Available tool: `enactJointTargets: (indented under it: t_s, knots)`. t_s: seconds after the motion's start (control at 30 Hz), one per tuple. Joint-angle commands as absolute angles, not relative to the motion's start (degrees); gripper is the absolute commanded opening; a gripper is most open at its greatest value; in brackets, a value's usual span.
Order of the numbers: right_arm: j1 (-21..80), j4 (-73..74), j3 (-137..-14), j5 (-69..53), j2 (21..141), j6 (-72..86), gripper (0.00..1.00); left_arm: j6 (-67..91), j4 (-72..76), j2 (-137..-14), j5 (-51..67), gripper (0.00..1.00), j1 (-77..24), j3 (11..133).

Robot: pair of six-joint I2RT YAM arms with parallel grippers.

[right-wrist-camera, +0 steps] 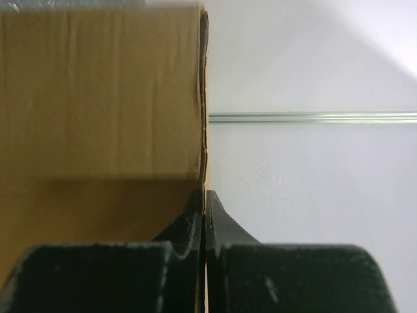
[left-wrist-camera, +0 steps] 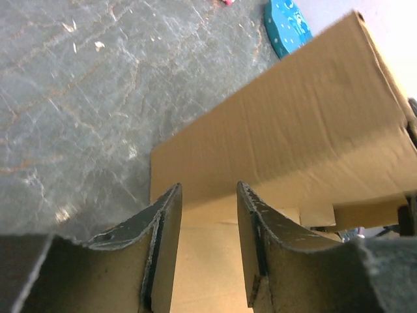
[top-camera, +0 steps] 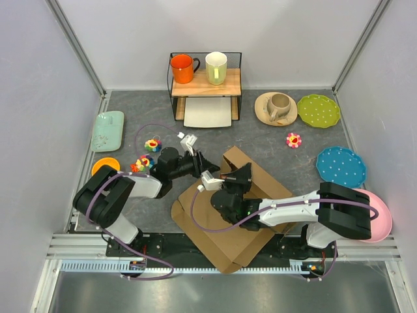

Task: Fold the paper box

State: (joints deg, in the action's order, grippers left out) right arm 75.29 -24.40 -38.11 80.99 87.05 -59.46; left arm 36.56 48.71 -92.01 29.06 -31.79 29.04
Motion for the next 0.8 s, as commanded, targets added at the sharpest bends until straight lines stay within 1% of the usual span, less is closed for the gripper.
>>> enactJointTargets:
  t_s: [0.0, 0.07, 0.1, 0.4, 0.47, 0.5, 0.53, 0.7, 0.77]
  knots:
    - [75.8, -22.6, -40.3, 78.3, 86.3, -56.5, 0.00, 38.8, 55.3, -86.4, 30.4, 0.50, -32.7, 24.4]
    - [75.9, -22.6, -40.5, 78.2, 86.1, -56.3, 0.00, 38.8, 57.8, -85.4, 29.5, 0.57, -32.8, 22.2]
    - [75.8, -22.6, -40.5, 78.1, 86.2, -56.3, 0.00, 38.8, 58.7, -85.3, 28.7, 0.63, -32.8, 22.1]
    - [77.2, -22.2, -41.4, 78.0, 87.8, -55.2, 0.00, 36.6, 64.5, -89.9, 22.9, 0.71, -33.1, 24.3]
    - [77.4, -21.9, -41.5, 78.0, 87.9, -55.1, 0.00, 34.9, 65.3, -90.6, 22.2, 0.86, -33.3, 25.0]
    - [77.5, -21.6, -41.6, 78.0, 87.9, -54.8, 0.00, 34.3, 65.3, -91.0, 21.9, 0.88, -33.6, 25.4]
    - [77.5, -20.8, -41.7, 78.0, 87.8, -54.4, 0.00, 33.6, 65.4, -91.1, 21.9, 0.92, -33.7, 25.7]
    - [77.6, -17.4, -42.8, 77.6, 87.4, -52.1, 0.00, 29.4, 69.7, -92.9, 21.1, 0.94, -34.6, 26.0]
    - [77.7, -16.6, -43.1, 77.4, 87.3, -51.7, 0.00, 28.7, 70.9, -93.7, 21.1, 0.94, -34.7, 26.2]
